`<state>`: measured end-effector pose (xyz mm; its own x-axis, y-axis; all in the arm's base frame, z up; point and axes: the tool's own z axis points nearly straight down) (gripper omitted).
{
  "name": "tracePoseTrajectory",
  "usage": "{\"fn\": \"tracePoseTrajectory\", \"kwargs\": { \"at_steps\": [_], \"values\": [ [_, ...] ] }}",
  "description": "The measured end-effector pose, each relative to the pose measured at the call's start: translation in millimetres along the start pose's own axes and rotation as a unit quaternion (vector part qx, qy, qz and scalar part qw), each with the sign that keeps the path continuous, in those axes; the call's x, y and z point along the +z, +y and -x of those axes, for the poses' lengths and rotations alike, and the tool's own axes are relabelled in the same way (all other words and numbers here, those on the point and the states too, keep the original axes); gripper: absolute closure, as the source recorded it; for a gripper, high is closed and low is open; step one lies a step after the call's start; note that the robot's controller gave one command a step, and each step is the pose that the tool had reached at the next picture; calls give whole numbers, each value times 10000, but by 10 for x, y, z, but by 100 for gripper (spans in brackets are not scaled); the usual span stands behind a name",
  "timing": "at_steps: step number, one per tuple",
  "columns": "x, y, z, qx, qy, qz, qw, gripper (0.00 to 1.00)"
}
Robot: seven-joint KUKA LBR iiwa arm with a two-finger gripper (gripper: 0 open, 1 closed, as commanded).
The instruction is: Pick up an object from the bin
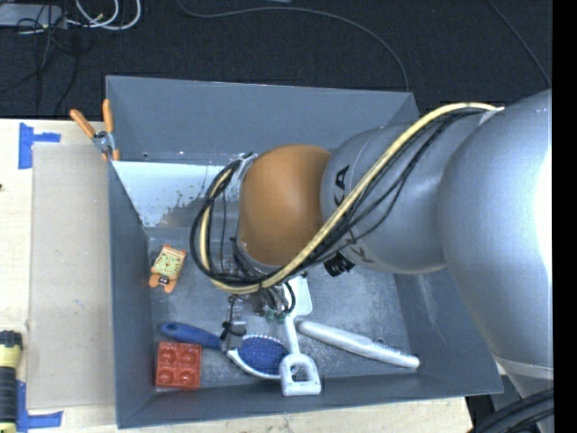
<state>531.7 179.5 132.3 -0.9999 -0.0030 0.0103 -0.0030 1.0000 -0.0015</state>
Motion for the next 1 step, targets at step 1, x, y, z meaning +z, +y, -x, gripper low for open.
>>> {"fn": "tracePoseTrajectory", "kwargs": {
  "at_steps": [1],
  "values": [
    [-44, -9, 21, 24, -37, 7, 10000, 0]
  ]
}}
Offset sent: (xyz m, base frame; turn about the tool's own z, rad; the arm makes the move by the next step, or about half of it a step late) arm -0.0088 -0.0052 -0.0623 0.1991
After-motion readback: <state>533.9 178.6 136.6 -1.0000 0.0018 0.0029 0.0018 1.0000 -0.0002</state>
